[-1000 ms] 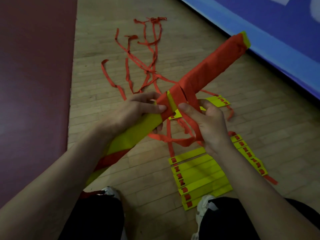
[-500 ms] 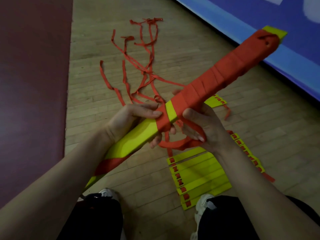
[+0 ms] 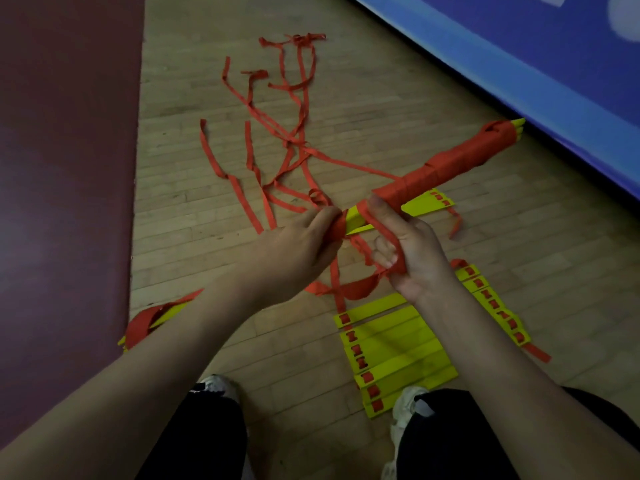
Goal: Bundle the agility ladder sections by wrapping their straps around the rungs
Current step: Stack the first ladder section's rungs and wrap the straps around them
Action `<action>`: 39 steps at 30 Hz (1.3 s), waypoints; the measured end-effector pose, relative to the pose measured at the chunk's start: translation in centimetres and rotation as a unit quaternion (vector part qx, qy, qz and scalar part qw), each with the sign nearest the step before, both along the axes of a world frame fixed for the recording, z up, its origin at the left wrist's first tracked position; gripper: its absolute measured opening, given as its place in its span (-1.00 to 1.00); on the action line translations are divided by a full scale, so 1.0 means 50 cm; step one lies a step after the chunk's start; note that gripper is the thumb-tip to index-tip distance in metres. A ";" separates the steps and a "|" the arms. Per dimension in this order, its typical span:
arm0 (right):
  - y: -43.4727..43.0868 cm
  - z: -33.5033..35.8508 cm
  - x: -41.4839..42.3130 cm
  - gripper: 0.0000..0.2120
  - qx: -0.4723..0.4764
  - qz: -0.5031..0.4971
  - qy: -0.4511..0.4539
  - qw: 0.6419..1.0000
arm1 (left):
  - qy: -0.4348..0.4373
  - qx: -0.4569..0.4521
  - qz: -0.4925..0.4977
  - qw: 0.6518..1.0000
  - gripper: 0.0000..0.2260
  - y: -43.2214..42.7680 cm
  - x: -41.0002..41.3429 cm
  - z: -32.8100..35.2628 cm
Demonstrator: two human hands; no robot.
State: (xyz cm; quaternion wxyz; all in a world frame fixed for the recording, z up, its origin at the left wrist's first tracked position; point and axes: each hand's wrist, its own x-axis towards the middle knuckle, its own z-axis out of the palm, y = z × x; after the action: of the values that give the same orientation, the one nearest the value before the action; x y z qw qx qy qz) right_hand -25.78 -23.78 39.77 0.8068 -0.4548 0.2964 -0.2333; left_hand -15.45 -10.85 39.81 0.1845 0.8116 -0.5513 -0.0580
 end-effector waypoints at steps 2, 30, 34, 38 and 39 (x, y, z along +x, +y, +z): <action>-0.002 0.000 0.001 -0.77 -0.023 0.008 0.011 1.000 | -0.046 0.012 0.011 0.999 -0.58 -0.002 -0.007 -0.003; 0.031 -0.005 -0.007 -0.70 -0.065 -0.004 -0.037 0.997 | 0.566 -0.175 0.084 0.802 -0.85 0.000 0.010 0.056; 0.025 -0.004 -0.009 -0.65 -0.024 0.032 -0.089 0.995 | 0.636 -0.152 0.013 0.756 -0.73 0.006 0.015 0.060; 0.016 0.002 -0.020 -0.44 -0.037 0.156 -0.139 0.977 | 0.699 -0.107 -0.051 0.705 -0.75 0.010 0.017 0.056; 0.015 0.005 -0.022 -0.34 -0.037 0.178 -0.140 0.973 | 0.706 -0.090 -0.064 0.700 -0.76 0.010 0.015 0.055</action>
State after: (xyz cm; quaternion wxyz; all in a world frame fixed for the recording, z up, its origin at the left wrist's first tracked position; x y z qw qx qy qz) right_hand -26.89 -23.02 40.03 0.8514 -0.4925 0.0861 -0.1584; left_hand -14.71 -10.38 42.57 0.5876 0.4750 -0.3128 -0.5756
